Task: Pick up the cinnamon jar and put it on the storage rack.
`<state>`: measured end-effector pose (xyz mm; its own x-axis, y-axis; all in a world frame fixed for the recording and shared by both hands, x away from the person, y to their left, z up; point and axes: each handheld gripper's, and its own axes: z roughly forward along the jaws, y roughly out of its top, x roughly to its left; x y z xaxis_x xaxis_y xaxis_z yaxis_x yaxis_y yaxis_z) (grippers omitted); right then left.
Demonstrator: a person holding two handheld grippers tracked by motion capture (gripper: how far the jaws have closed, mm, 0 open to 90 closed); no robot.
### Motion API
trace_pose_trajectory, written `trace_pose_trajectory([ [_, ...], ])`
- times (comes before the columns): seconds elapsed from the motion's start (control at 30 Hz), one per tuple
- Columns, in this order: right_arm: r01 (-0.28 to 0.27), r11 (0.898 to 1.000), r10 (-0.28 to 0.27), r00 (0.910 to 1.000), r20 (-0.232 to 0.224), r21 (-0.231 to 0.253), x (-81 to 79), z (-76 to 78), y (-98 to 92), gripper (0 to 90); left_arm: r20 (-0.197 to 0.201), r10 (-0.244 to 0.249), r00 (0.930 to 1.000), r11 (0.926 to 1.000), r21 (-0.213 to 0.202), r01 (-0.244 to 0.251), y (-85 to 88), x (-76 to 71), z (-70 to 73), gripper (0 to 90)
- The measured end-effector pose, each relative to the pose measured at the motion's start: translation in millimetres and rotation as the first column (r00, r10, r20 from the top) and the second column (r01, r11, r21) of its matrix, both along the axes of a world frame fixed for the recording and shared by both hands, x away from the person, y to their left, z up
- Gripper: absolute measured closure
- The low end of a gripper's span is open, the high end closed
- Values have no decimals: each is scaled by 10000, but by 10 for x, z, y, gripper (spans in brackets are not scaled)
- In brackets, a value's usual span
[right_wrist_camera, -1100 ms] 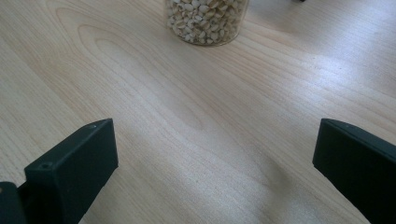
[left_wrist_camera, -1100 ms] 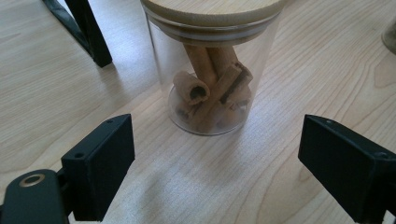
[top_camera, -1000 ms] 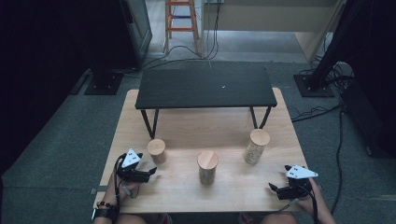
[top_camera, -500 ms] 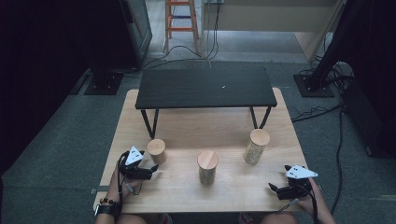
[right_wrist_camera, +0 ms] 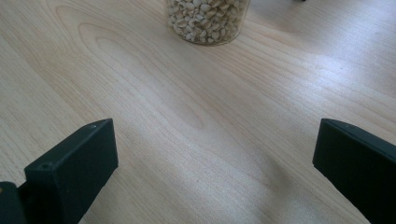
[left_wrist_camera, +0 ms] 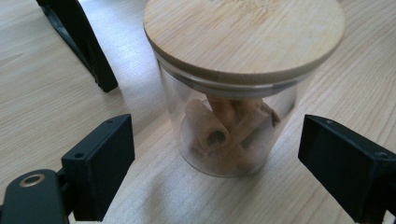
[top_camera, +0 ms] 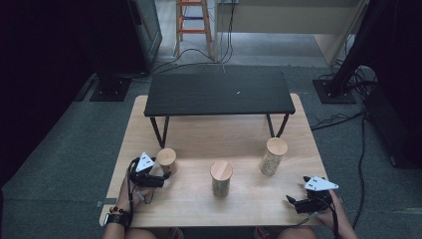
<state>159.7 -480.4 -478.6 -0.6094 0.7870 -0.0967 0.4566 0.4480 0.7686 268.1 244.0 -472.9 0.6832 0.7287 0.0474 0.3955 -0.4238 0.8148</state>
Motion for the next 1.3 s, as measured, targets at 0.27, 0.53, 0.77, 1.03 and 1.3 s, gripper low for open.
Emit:
trace_pose_trajectory([
  [0.27,60,10000,-60,10000,20,54,-2,-5,-5,0,-85,11,10000,10000,-14,-11,-33,56,7,109],
  [0.53,15,10000,-15,10000,12,22,-1,-2,-2,0,-74,-132,9999,9999,22,132,-68,127,11,109],
  [0.77,-17,10000,17,10000,34,0,-3,-3,-1,0,-52,-297,9995,9995,69,297,-157,211,40,109],
  [1.03,-61,10000,61,10000,52,-7,-3,-4,-5,0,-170,-445,9989,9977,498,453,-282,284,119,125],
  [1.3,-85,10000,85,9999,68,-32,-4,-5,-1,0,-363,-695,9969,9957,594,716,-279,349,199,238],
])
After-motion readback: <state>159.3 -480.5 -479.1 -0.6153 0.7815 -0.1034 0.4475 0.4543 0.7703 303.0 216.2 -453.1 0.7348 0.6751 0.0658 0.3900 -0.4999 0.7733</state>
